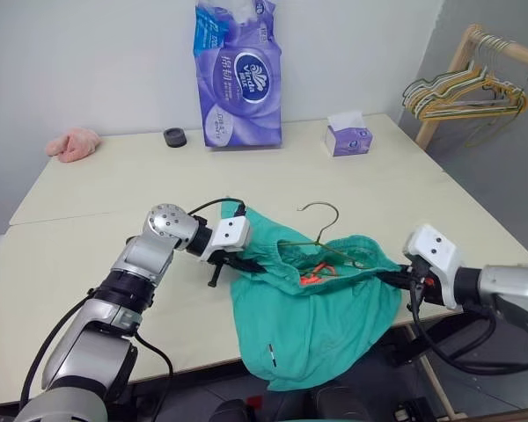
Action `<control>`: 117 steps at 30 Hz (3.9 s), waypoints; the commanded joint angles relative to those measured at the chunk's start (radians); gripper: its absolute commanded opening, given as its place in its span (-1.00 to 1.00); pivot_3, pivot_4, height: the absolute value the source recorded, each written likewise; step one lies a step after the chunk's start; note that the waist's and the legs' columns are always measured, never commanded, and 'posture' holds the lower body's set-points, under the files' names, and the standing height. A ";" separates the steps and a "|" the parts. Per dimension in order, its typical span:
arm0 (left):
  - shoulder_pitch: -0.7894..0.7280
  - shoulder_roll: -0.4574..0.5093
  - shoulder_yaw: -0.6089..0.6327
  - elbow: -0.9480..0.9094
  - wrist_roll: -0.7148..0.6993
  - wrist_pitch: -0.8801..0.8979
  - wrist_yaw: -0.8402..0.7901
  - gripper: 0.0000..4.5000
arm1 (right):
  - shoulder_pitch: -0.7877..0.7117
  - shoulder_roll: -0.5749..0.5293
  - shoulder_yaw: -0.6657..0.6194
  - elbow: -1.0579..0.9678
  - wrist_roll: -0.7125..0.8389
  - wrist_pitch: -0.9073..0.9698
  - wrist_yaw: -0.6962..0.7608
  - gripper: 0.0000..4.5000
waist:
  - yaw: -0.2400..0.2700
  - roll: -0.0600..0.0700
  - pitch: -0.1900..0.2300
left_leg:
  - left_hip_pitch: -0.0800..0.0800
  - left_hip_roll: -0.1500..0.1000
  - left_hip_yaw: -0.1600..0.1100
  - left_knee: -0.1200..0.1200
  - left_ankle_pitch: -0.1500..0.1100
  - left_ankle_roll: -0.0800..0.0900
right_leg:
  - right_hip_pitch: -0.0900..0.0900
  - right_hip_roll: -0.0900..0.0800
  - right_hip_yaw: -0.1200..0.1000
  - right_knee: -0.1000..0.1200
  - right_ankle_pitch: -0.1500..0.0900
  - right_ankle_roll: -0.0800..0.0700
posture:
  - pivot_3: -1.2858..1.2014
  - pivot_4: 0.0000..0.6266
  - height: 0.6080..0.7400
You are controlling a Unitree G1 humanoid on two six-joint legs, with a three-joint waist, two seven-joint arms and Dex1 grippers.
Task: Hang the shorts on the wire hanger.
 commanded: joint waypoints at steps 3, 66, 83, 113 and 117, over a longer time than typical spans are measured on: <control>0.012 0.013 0.007 -0.055 0.013 0.003 0.021 -0.99 | -0.042 -0.117 0.049 0.092 -0.080 -0.125 0.120 -1.00 | 0.007 0.000 0.000 | 0.000 -0.001 0.000 0.000 0.000 0.000 | 0.000 -0.001 -0.001 -0.001 0.000 0.000 | -0.12 -0.85 1.00; 0.063 -0.088 0.006 -0.135 0.015 0.016 0.147 -0.99 | -0.240 -0.011 0.345 0.253 -0.231 -0.105 0.248 -0.48 | 0.004 0.003 0.002 | 0.000 -0.002 -0.001 0.001 0.000 0.000 | 0.000 -0.003 -0.002 0.001 0.002 -0.004 | -0.12 -0.85 1.00; 0.000 -0.104 0.106 -0.070 -0.113 0.161 0.150 0.38 | -0.211 -0.045 0.270 0.175 -0.201 -0.087 0.263 -1.00 | 0.003 0.003 0.002 | -0.001 -0.002 -0.001 0.001 0.000 0.000 | 0.000 -0.004 -0.003 0.001 0.002 -0.004 | -0.13 -0.87 1.00; -0.149 -0.132 0.134 0.335 -0.037 -0.021 0.141 -0.99 | -0.126 -0.138 0.187 0.102 -0.160 -0.078 0.320 -1.00 | 0.001 0.003 0.002 | -0.001 -0.002 -0.001 0.001 0.000 0.000 | -0.001 -0.004 -0.003 0.001 0.002 -0.003 | -0.15 -0.88 1.00; -0.150 -0.129 0.132 0.361 -0.031 -0.044 0.137 -0.99 | -0.099 -0.152 0.173 0.083 -0.154 -0.076 0.327 -1.00 | 0.000 0.003 0.002 | -0.001 -0.002 -0.001 0.001 0.000 0.000 | -0.001 -0.004 -0.003 0.001 0.002 -0.003 | -0.15 -0.88 1.00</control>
